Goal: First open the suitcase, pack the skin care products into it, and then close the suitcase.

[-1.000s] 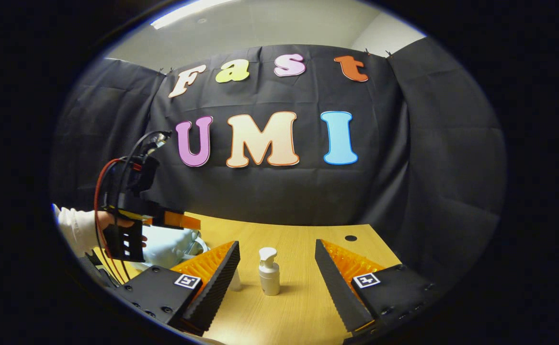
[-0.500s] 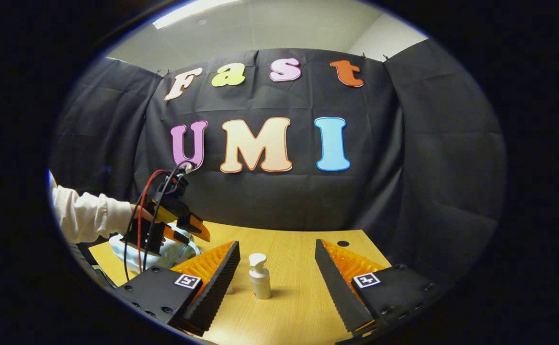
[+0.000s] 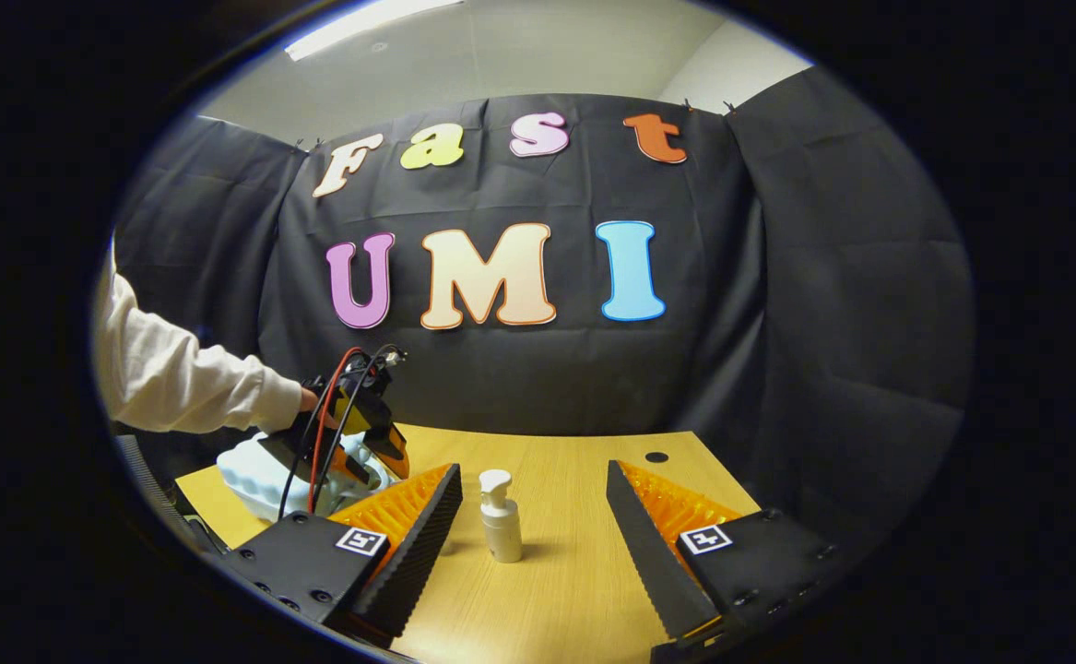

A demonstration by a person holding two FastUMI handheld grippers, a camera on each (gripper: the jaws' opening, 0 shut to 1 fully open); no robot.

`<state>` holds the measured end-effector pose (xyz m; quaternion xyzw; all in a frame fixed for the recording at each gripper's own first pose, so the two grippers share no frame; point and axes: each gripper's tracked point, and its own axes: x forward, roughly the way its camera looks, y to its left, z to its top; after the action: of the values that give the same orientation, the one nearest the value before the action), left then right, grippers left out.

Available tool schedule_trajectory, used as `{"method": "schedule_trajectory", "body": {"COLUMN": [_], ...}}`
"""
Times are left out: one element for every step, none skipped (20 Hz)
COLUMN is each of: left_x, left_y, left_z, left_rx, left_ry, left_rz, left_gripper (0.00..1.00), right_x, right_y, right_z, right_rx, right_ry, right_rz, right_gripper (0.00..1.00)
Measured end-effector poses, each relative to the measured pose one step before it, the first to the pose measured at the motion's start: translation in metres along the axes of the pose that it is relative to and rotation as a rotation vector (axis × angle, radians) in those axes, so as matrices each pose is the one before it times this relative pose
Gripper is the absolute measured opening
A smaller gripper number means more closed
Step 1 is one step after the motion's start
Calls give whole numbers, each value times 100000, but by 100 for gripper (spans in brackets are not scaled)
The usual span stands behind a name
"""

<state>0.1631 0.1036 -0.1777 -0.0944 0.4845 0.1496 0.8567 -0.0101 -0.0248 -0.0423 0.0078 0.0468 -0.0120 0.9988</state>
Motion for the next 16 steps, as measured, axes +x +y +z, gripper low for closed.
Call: {"method": "schedule_trajectory", "body": {"left_x": [465, 258, 280, 218, 357, 331, 335, 252, 343, 235, 180, 136, 20, -30, 47, -49], "left_y": [272, 313, -30, -15, 84, -9, -230, -181, -167, 102, 107, 323, 12, 110, 237, 429], "left_z": [17, 43, -186, -160, -381, -321, -345, -242, -423, -262, -282, -73, -94, -18, 118, 283], "left_rx": [1809, 1547, 1489, 1942, 2829, 2501, 1516, 16, -438, 488, 1226, 1286, 746, -139, -173, 401], "left_ry": [1099, 1406, 1802, 1797, 2454, 2572, 2467, 1518, 2474, 1926, 1581, 940, 720, 396, -116, -243], "left_rz": [1788, 2334, 1442, 1478, 1443, 1037, 620, -358, -494, 114, 507, 1056, 47, 95, 56, 797], "left_gripper": [89, 89, 89, 89, 89, 89, 89, 88, 87, 86, 82, 79, 73, 70, 65, 60], "right_x": [-169, -192, -155, -132, -62, -62, -40, -102, -103, -141, -46, 70, -51, -4, 61, 50], "right_y": [40, 144, 48, 202, 43, -90, -74, -123, -190, -206, -190, -143, -157, -141, -118, 48], "right_z": [-109, -152, -130, -140, -58, -171, -92, -80, 30, -76, 43, -94, 0, -26, -37, -111], "right_rx": [-314, -33, 271, 424, 281, 75, -110, -133, -41, 155, 348, 310, 128, 25, 144, 184], "right_ry": [291, 35, 63, 104, 208, 291, 272, 149, -21, -72, 90, 68, 99, 22, 102, 283], "right_rz": [67, 173, 244, 170, -8, -135, -176, -474, -515, -389, -334, -323, -359, -391, -243, -35], "right_gripper": [99, 99, 99, 99, 99, 99, 99, 99, 99, 99, 99, 99, 99, 99, 99, 99]}}
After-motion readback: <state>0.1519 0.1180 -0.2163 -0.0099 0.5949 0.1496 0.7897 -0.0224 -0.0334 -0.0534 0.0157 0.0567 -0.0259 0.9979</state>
